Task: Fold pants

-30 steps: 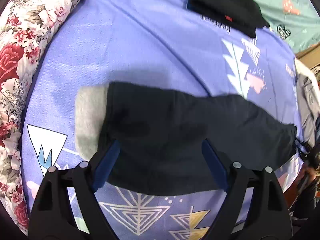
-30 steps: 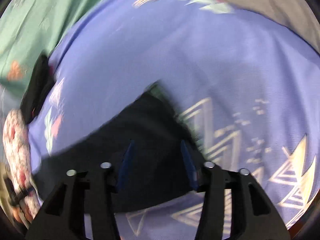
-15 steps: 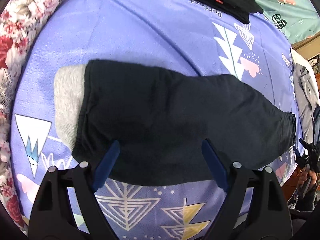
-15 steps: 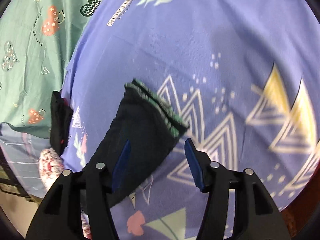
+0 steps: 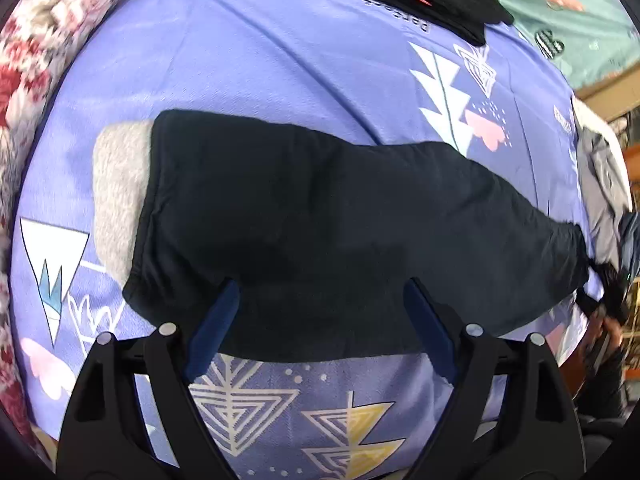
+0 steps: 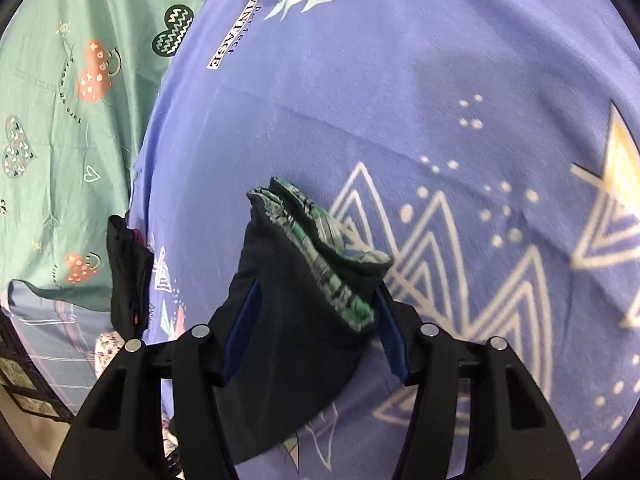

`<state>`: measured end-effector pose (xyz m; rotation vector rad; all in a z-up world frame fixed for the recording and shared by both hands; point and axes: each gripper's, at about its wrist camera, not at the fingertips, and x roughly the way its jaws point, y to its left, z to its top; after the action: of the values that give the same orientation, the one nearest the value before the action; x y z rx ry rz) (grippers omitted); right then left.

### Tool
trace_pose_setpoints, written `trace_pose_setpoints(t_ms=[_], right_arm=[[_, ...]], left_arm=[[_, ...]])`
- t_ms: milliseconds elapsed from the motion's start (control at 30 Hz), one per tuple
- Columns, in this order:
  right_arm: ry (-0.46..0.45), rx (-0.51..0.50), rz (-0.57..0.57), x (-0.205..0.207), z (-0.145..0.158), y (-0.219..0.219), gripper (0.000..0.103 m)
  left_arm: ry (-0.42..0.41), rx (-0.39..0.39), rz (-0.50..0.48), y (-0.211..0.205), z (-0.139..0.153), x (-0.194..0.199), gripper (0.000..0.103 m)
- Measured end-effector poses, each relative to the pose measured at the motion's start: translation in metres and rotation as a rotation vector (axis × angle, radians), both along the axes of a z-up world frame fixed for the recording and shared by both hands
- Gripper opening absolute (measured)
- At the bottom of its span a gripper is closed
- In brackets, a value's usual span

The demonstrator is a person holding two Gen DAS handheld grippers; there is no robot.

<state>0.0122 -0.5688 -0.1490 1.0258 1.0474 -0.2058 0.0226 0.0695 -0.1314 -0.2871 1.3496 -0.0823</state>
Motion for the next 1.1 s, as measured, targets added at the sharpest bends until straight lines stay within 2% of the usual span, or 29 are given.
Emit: trace_pose_setpoints(t_ms=[67, 167, 300, 467, 700, 900, 1100], right_arm=[[0.010, -0.010, 0.005, 0.004, 0.000, 0.003, 0.023], [-0.012, 0.002, -0.004, 0.003, 0.006, 0.004, 0.022], [-0.113, 0.018, 0.064, 0.010, 0.039, 0.015, 0.021], [-0.177, 0.021, 0.153, 0.020, 0.064, 0.034, 0.021], [-0.227, 0.031, 0.343, 0.031, 0.090, 0.096, 0.021], [-0.224, 0.039, 0.559, 0.040, 0.088, 0.173, 0.021], [-0.141, 0.078, 0.692, 0.047, 0.052, 0.228, 0.021]], left_arm=[[0.025, 0.058, -0.017, -0.002, -0.012, 0.003, 0.088], [0.036, 0.079, 0.001, 0.001, -0.024, 0.006, 0.088], [0.033, 0.103, -0.008, -0.001, -0.022, 0.011, 0.088], [0.023, 0.051, 0.026, 0.005, -0.011, 0.014, 0.088], [-0.028, 0.017, 0.029, 0.007, 0.012, 0.011, 0.088], [-0.061, 0.029, 0.034, 0.014, 0.024, 0.009, 0.088], [-0.049, 0.023, 0.057, 0.030, 0.025, 0.005, 0.088]])
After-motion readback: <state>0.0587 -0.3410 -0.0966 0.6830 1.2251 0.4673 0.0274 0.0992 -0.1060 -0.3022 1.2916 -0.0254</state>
